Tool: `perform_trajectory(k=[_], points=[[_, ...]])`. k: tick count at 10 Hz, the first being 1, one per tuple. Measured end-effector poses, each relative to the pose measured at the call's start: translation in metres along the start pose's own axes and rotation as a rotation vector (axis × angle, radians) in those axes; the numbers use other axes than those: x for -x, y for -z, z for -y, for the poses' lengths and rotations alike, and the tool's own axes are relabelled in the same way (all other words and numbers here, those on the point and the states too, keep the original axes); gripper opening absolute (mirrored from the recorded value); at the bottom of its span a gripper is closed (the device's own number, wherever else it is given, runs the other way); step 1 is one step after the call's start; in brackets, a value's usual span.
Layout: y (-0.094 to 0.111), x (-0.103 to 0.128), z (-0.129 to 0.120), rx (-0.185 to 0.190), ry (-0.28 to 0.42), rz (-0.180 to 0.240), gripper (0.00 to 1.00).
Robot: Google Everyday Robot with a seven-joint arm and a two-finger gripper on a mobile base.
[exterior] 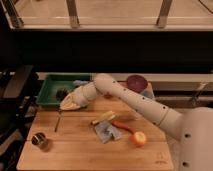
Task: Place fork in metal cup
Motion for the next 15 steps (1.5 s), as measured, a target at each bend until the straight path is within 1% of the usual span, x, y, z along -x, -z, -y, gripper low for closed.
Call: perform_trajectory(k=[1, 2, 3, 5, 6, 8, 9, 11, 13, 15], points=[[-0.004, 0.006, 0.004, 0.000, 0.015, 0.013, 0.00], [-0.012, 0.016, 0.010, 0.005, 0.033, 0.026, 0.00], [-0.022, 0.027, 0.015, 0.015, 0.054, 0.036, 0.00], [-0.033, 0.051, 0.025, 0.029, 0.097, 0.048, 0.00], [-0.032, 0.065, 0.032, 0.030, 0.126, 0.054, 0.00], [-0.033, 0.085, 0.038, 0.036, 0.166, 0.067, 0.00], [-0.036, 0.092, 0.037, 0.045, 0.186, 0.076, 0.00], [-0.039, 0.097, 0.032, 0.054, 0.197, 0.085, 0.00], [-0.047, 0.096, 0.016, 0.076, 0.189, 0.103, 0.00], [-0.051, 0.093, 0.006, 0.082, 0.178, 0.119, 0.00]])
